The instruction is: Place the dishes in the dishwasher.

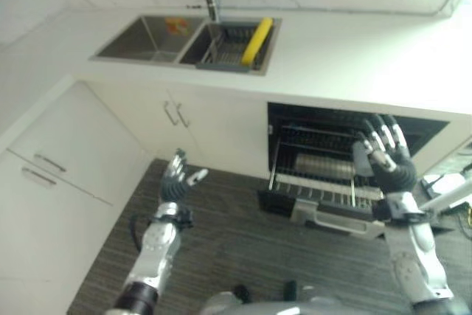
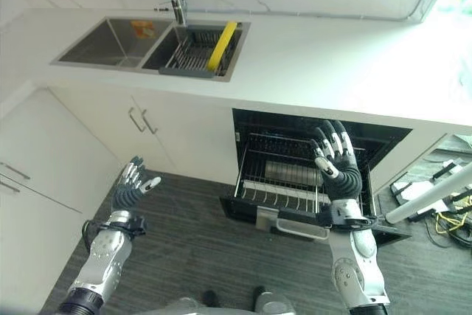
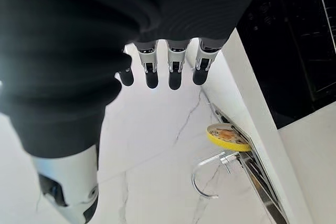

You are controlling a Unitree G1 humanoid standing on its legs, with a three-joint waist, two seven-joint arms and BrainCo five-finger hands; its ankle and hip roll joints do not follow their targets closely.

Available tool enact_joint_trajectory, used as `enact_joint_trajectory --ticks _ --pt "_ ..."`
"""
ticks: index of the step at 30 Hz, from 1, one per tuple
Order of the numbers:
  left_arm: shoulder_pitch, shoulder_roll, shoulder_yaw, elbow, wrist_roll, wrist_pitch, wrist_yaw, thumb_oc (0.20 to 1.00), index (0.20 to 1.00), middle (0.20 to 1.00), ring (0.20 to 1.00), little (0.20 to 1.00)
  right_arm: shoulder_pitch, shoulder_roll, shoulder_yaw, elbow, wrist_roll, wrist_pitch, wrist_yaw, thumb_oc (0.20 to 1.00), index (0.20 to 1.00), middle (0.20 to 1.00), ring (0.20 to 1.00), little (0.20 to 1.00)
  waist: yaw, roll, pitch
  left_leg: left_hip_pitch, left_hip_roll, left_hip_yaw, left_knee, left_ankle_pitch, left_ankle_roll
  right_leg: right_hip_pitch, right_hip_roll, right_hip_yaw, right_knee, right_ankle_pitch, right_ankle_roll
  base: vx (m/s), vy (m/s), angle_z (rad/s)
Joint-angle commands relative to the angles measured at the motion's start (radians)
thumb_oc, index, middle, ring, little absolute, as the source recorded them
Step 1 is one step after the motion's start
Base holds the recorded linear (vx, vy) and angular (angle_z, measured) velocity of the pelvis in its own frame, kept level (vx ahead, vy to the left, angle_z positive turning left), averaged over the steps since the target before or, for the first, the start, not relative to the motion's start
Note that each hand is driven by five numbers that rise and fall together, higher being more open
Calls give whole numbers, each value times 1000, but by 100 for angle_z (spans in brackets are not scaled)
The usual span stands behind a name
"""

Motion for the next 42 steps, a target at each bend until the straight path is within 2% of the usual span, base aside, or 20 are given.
enact_joint_trajectory --ticks 1,2,3,5,8,9,12,13,15,18,20,22,23,24,26,27,30,33,36,42 --pt "28 41 30 -10 36 -24 14 1000 1000 1000 1000 1000 -19 -3 -26 -45 -20 -17 34 1000 1000 1000 1000 1000 5 1 -35 92 31 -61 -149 29 -37 -3 27 116 71 -69 68 527 556 -59" --pt "44 35 28 19 63 -9 0 1000 1000 1000 1000 1000 -11 -16 -31 -41 -14 -9 35 1000 1000 1000 1000 1000 5 13 -35 87 87 -99 -191 89 -62 -2 14 137 89 -88 74 517 551 -78" --pt "47 33 22 37 64 -2 1 1000 1000 1000 1000 1000 -10 -20 -32 -40 -14 -5 34 1000 1000 1000 1000 1000 4 19 -33 89 109 -108 -208 111 -71 -1 4 141 98 -96 78 528 597 -76" --pt "51 18 2 137 51 -17 -18 1000 1000 1000 1000 1000 -20 -33 -36 -37 -22 -5 24 1000 1000 1000 1000 1000 -7 34 -25 92 133 -98 -219 109 -79 -9 -43 133 130 -111 99 454 557 -63" --pt "41 -19 -22 290 85 -11 -50 1000 1000 1000 1000 1000 -22 -34 -60 -36 9 -3 -4 1000 1000 1000 1000 1000 -33 43 -30 117 102 -42 -223 43 -68 -32 -117 110 178 -110 147 417 518 -47" --pt "31 -50 -41 412 107 -10 -34 1000 1000 1000 1000 1000 -4 -12 -68 -55 24 2 2 1000 1000 1000 1000 1000 -44 42 -29 127 34 -32 -220 1 -19 -82 -155 114 265 -91 177 343 465 -36" --pt "35 -62 -34 496 121 30 -15 1000 1000 1000 1000 1000 8 12 -48 -80 8 15 42 1000 1000 1000 1000 1000 -26 36 -25 151 10 48 -236 -15 8 -139 -178 30 356 -27 201 236 307 -43" --pt "33 -55 -44 547 181 52 -26 1000 1000 1000 1000 1000 7 14 -32 -90 22 5 27 1000 1000 1000 1000 1000 -21 26 -17 157 5 105 -248 -24 16 -155 -120 -2 354 -30 201 146 152 -121" --pt "29 -63 -66 585 168 126 -64 1000 1000 1000 1000 1000 10 14 -23 -90 23 -4 21 1000 1000 1000 1000 1000 -24 7 -12 153 -25 116 -242 -37 17 -135 -27 -23 277 -47 167 151 103 -99" --pt "56 -93 -89 650 173 193 -68 1000 1000 1000 1000 1000 -3 3 -15 -73 35 -13 41 1000 1000 1000 1000 1000 -20 -17 -16 146 -83 98 -230 -49 13 -106 43 -43 116 -39 127 138 21 -15" --pt "61 -99 -86 694 204 206 -63 1000 1000 1000 1000 1000 -4 -6 -24 -77 39 -24 34 1000 1000 1000 1000 1000 -32 -22 -15 140 -107 70 -213 -59 20 -91 65 8 76 -41 107 97 -83 -23" --pt "55 -87 -114 710 447 200 -17 1000 1000 1000 1000 1000 -15 -20 -32 -77 58 -23 35 1000 1000 1000 1000 1000 -35 -25 -21 121 -112 78 -162 -76 16 -85 62 22 57 -35 100 46 -98 -4" --pt "54 -77 -156 708 491 226 7 1000 1000 1000 1000 1000 -19 -28 -34 -75 60 -27 37 1000 1000 1000 1000 1000 -42 -28 -18 111 -110 85 -120 -91 13 -76 61 34 55 -39 97 35 -45 12" --pt "54 -77 -156 708 491 226 7 1000 1000 1000 1000 1000 -19 -28 -34 -75 60 -27 37 1000 1000 1000 1000 1000 -42 -28 -18 111 -110 85 -120 -91 13 -76 61 34 55 -39 97 88 -102 8" --pt "24 -58 -171 688 378 252 114 1000 1000 1000 1000 1000 -30 -48 -15 -88 41 -28 6 1000 1000 1000 1000 1000 -41 -50 -5 -33 -71 59 189 -49 -23 -44 51 55 40 -41 59 139 -139 14" --pt "17 -57 -161 679 339 267 121 1000 1000 1000 1000 1000 -32 -49 -13 -89 41 -23 -2 1000 1000 1000 1000 1000 -34 -51 -5 -59 -65 39 206 -26 -27 -44 52 62 39 -39 55 191 -55 43" --pt "29 -78 -119 668 302 317 126 1000 1000 1000 1000 1000 -59 -37 -3 -68 22 -20 0 1000 1000 1000 1000 1000 -6 -43 -4 -15 -36 -20 31 -9 -20 -27 62 91 29 -43 57 270 106 -34" --pt "53 -119 -89 725 224 321 152 1000 1000 1000 1000 1000 -83 -40 35 -64 -13 -14 -1 1000 1000 1000 1000 1000 25 -32 -4 -38 39 -148 -121 116 -71 11 65 150 4 -59 66 379 224 -101" --pt "41 -126 -71 777 259 340 132 1000 1000 1000 1000 1000 -78 -60 41 -94 -11 20 -7 1000 1000 1000 1000 1000 6 -21 -19 -11 76 -84 -180 96 -73 16 27 122 20 -76 83 320 243 -55" --pt "50 -112 -72 794 262 344 152 1000 1000 1000 1000 1000 -65 -39 64 -122 -4 48 11 1000 1000 1000 1000 1000 11 -1 -39 62 29 -60 -215 30 -50 -27 -33 70 80 -86 122 183 121 -26"
